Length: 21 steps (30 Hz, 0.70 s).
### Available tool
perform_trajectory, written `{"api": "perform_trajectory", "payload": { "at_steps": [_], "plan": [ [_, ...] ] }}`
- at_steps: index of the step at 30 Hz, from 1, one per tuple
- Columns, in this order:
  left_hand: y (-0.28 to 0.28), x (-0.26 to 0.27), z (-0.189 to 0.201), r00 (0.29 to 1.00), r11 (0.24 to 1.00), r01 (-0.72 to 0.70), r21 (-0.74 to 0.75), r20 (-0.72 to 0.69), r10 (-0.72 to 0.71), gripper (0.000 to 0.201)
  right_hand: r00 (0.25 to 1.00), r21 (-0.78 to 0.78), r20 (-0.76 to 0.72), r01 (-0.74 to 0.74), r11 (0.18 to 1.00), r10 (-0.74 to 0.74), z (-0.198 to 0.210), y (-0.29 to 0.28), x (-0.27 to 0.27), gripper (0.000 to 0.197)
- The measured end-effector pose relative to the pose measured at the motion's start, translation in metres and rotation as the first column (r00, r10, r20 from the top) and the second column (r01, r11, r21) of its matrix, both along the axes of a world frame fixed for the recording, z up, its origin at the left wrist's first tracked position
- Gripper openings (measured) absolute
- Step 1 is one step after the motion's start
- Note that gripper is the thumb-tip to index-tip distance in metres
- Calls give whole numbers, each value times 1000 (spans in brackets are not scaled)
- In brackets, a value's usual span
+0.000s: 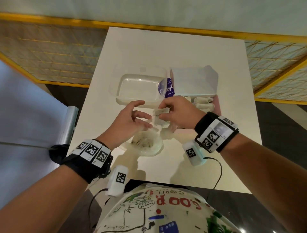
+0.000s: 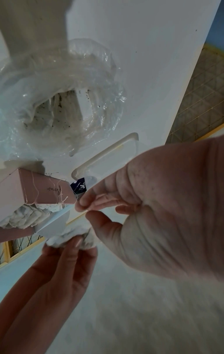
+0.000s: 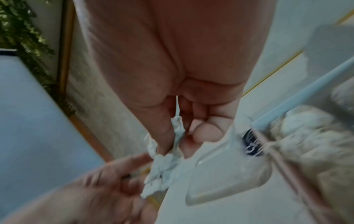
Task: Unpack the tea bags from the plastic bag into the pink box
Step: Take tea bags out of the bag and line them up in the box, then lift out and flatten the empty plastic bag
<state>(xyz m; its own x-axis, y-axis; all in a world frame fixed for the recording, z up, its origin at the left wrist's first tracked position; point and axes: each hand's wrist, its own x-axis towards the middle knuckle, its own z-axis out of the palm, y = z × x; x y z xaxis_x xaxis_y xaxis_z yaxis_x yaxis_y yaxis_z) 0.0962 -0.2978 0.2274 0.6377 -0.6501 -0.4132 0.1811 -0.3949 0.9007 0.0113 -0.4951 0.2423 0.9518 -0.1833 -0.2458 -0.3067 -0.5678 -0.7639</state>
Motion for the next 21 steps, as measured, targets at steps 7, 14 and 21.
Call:
{"api": "perform_trajectory", "payload": {
  "at_steps": [7, 14, 21],
  "plan": [
    [-8, -6, -14, 996, 994, 76, 73, 32, -78, 37, 978, -188, -99, 161, 969, -182, 5, -104, -60, 11],
    [-26, -21, -23, 984, 974, 154, 169, 64, -167, 34, 909, -448, -417, -211, 869, 5, -27, -122, -86, 30],
    [-30, -23, -22, 984, 965, 135, 227, 85, -158, 31, 786, -496, -600, -509, 704, 146, -51, -109, -58, 19]
  ]
}}
